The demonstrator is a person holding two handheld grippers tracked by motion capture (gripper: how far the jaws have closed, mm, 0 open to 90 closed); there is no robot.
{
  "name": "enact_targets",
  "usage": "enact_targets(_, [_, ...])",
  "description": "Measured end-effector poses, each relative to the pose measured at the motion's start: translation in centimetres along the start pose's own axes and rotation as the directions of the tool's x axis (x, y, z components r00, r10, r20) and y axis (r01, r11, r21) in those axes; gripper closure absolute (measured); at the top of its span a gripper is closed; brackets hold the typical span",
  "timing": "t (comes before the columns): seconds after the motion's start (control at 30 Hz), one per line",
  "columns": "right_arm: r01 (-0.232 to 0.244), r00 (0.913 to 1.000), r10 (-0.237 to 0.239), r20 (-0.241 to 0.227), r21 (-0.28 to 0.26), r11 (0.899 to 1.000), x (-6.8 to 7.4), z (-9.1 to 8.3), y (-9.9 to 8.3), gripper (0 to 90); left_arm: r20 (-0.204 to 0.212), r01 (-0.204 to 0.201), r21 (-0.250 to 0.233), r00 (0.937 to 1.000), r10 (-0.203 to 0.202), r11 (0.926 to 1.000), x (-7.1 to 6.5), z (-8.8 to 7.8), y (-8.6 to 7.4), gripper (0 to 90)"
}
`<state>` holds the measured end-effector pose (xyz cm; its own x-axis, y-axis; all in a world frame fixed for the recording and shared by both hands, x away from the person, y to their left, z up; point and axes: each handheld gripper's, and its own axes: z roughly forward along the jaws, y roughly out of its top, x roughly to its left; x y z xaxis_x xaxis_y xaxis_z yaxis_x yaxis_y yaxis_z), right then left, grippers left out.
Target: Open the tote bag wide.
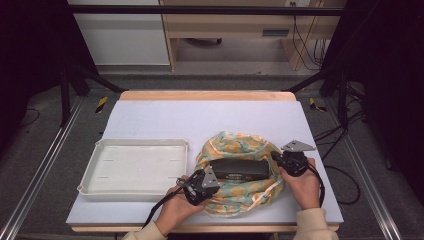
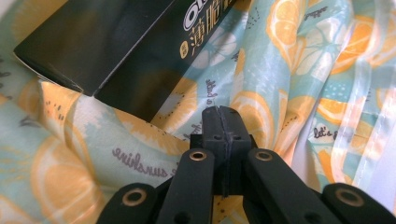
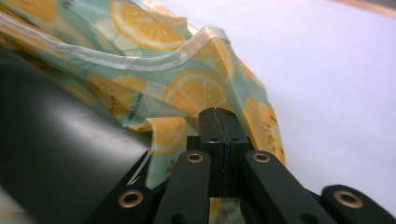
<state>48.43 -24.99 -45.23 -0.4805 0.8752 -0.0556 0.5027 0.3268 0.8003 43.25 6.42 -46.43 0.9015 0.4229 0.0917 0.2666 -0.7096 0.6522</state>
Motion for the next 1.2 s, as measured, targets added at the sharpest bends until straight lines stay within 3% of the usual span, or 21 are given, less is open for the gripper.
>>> enact_targets(0.17, [-0.001, 0.9993, 0.003, 0.038, -0.046, 0.999, 1.5, -3.5, -0.8, 90.0, 0.003, 0.000, 0.001, 1.0000, 0.000, 1.0000, 0.0, 0.0, 0.0, 90.0])
enact_targets(0.23, [0.004, 0.9993, -0.003, 0.037, -0.025, 1.000, 2.2, -4.3, -1.6, 90.0, 0.005, -0.001, 0.001, 1.0000, 0.001, 1.0000, 0.0, 0.0, 0.0, 90.0])
enact_targets(0.37, [0.007, 0.9999, -0.008, 0.008, 0.057, 0.998, 3.2, -4.1, -3.4, 90.0, 0.003, -0.004, 0.007, 1.0000, 0.004, 1.0000, -0.1, 0.1, 0.0, 90.0])
enact_targets(0.5, [0.030, 0.9995, -0.030, 0.002, 0.154, 0.988, 3.2, -3.0, -4.1, 90.0, 0.004, -0.009, 0.015, 1.0000, 0.009, 0.9999, -0.2, 0.3, -0.1, 90.0])
enact_targets(0.63, [0.026, 0.9997, -0.026, -0.002, 0.164, 0.986, 2.9, -2.8, -4.3, 90.0, 0.005, -0.010, 0.007, 0.9999, 0.010, 0.9999, -0.2, 0.2, 0.0, 90.0])
enact_targets(0.8, [0.032, 0.9995, -0.032, -0.006, 0.122, 0.992, 3.3, -3.8, -3.4, 90.0, 0.007, 0.006, -0.022, 1.0000, -0.006, 0.9997, -0.2, -0.4, 0.2, 90.0])
enact_targets(0.93, [0.066, 0.9977, -0.065, -0.016, 0.087, 0.994, 3.8, -4.6, -1.9, 90.0, 0.015, 0.019, -0.056, 0.9997, -0.018, 0.9982, -0.2, -1.3, 0.6, 90.0])
enact_targets(1.2, [0.123, 0.9900, -0.116, -0.080, 0.089, 0.988, 3.7, -5.0, 1.1, 89.2, 0.008, 0.047, -0.122, 0.9989, -0.046, 0.9914, 0.7, -3.7, 1.2, 90.0])
